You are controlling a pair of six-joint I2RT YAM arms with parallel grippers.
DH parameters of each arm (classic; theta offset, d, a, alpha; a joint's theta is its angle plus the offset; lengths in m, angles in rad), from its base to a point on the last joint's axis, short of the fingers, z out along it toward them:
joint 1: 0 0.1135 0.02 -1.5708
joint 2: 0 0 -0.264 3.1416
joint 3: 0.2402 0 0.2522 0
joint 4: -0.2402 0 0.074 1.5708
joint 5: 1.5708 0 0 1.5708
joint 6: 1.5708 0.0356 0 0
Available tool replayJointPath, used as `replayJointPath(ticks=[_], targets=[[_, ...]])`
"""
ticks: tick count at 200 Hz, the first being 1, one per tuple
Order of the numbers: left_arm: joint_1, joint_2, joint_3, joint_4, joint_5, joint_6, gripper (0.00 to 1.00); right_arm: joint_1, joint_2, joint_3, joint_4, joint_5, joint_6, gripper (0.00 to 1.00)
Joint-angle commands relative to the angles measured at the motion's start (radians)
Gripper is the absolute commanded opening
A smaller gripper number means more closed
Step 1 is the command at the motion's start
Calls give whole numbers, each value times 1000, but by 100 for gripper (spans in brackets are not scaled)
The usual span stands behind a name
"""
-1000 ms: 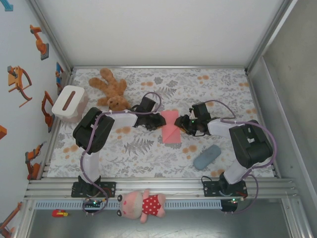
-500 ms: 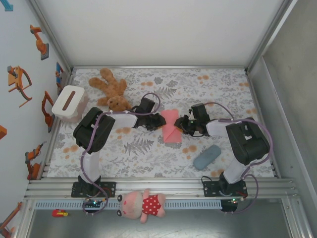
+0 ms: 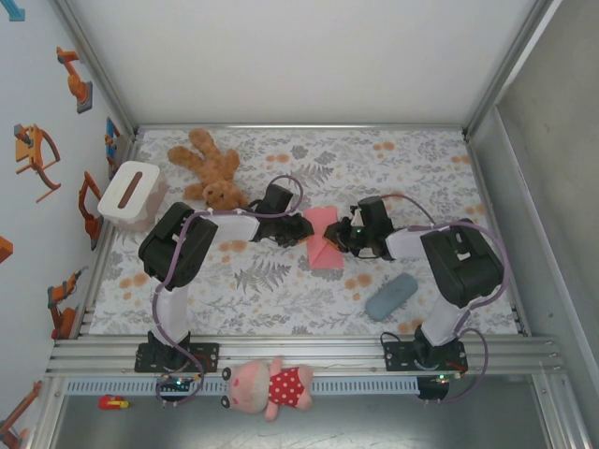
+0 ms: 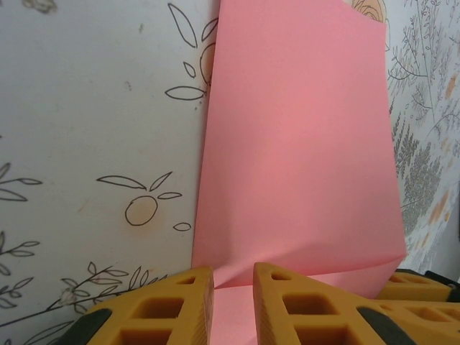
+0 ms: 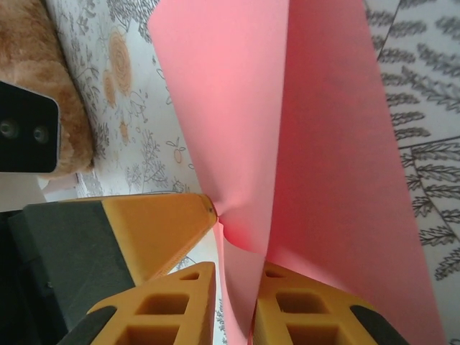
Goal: Fold a paper plane with a square sheet of paper (pick it up from the middle)
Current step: Fold the triangle a second time at the center of the table, then turn over the paper at the center of the table.
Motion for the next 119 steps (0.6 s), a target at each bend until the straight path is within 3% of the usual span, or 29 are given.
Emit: replayJointPath(ticks=[1, 25, 70, 106, 119], targets=[[2, -10, -16, -47, -19, -12, 22, 15, 27, -16, 57, -13, 31, 19], [5, -16, -17, -33, -6, -11, 23, 23, 38, -17, 72, -16, 36, 17], [41, -92, -69, 104, 38, -16, 30, 18, -20, -6, 71, 6, -9, 1], [84, -228, -145, 185, 44, 32, 53, 6, -119, 11, 115, -2, -58, 0], [101, -276, -161, 180, 46, 45, 66, -5, -152, 21, 134, -15, -62, 0]])
